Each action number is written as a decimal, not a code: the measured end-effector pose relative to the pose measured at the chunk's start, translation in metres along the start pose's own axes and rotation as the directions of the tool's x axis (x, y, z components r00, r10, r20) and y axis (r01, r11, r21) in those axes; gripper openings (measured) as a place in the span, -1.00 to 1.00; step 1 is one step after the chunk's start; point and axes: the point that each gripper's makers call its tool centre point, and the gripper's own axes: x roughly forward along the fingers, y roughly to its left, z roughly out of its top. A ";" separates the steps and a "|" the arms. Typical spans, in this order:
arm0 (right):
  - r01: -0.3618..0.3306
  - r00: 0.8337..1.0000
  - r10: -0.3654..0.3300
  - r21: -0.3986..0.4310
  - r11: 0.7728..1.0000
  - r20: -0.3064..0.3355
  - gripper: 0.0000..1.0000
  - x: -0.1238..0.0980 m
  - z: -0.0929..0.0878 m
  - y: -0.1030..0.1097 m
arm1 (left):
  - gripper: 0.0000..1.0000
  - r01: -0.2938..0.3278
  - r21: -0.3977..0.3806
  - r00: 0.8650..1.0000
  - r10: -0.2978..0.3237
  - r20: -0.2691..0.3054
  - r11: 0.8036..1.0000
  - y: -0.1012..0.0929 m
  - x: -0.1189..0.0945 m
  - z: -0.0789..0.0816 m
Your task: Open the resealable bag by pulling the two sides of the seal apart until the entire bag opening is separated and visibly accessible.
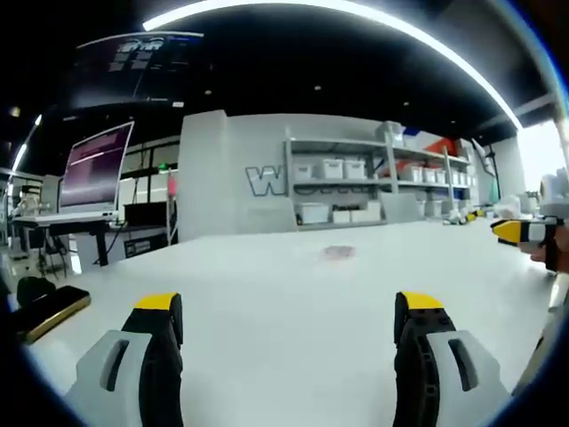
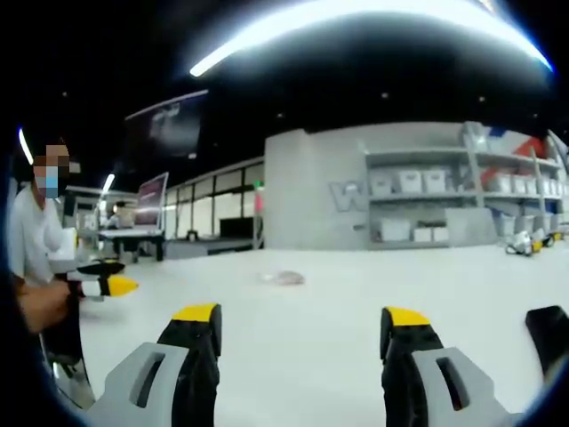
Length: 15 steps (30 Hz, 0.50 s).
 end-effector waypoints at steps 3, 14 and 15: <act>0.001 1.000 -0.001 0.000 1.000 0.001 0.46 0.000 0.000 0.000 | 0.97 0.001 -0.001 1.000 -0.001 0.002 1.000 0.000 0.000 0.001; -0.001 1.000 0.001 -0.003 1.000 -0.001 0.45 0.002 0.001 -0.002 | 0.96 -0.002 0.002 1.000 0.002 -0.002 1.000 0.000 0.003 0.001; -0.002 1.000 0.002 -0.002 1.000 -0.002 0.45 0.003 0.002 -0.001 | 0.96 -0.003 0.002 1.000 0.003 -0.004 1.000 0.000 0.003 0.001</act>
